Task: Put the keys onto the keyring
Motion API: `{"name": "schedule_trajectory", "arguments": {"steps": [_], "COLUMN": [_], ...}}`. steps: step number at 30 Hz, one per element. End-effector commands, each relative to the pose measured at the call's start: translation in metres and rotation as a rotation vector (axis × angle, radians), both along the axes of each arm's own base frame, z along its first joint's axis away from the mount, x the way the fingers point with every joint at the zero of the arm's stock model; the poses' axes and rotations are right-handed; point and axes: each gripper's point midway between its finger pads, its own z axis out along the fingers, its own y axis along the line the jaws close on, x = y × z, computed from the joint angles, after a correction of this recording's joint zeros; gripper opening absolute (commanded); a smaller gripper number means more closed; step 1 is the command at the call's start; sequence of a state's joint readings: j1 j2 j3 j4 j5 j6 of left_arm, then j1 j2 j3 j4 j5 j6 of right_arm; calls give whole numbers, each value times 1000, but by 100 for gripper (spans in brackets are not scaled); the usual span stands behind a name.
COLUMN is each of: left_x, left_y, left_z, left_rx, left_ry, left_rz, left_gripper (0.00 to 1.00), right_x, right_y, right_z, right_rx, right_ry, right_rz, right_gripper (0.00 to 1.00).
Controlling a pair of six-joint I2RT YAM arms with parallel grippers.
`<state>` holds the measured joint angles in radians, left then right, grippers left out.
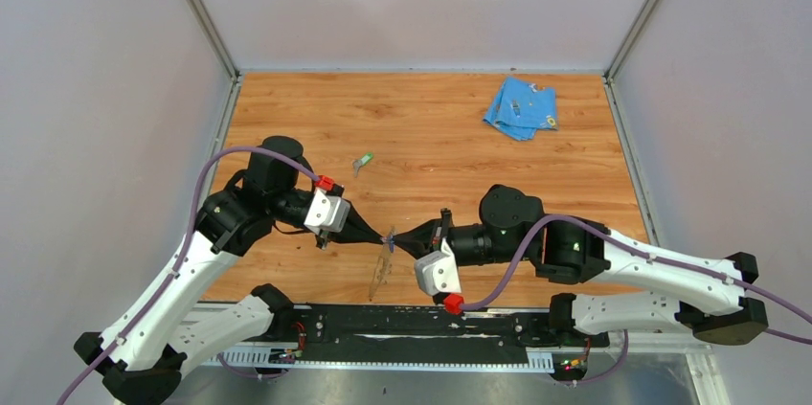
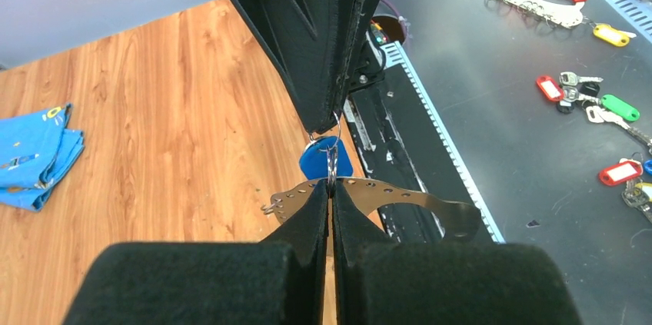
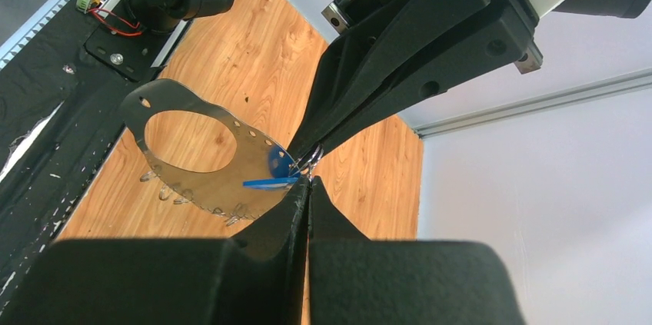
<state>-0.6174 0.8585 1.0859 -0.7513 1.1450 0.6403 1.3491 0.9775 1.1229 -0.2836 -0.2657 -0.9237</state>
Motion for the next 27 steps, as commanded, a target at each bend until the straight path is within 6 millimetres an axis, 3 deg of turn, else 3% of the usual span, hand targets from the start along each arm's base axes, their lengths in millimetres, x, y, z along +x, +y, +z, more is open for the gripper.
{"name": "schedule_trajectory", "arguments": {"steps": [1, 27], "left_x": [3, 4], "left_y": [-1, -1], "left_z": [1, 1], "left_rx": [-13, -19], "left_ry": [-24, -55], "left_rz": [1, 3], "left_gripper": [0, 0], "right_x": [-8, -7], "right_y": [3, 15], "right_z": [17, 17], "right_rx": [44, 38], "right_ry": [14, 50], "right_rz": [26, 16], "right_gripper": [0, 0]}}
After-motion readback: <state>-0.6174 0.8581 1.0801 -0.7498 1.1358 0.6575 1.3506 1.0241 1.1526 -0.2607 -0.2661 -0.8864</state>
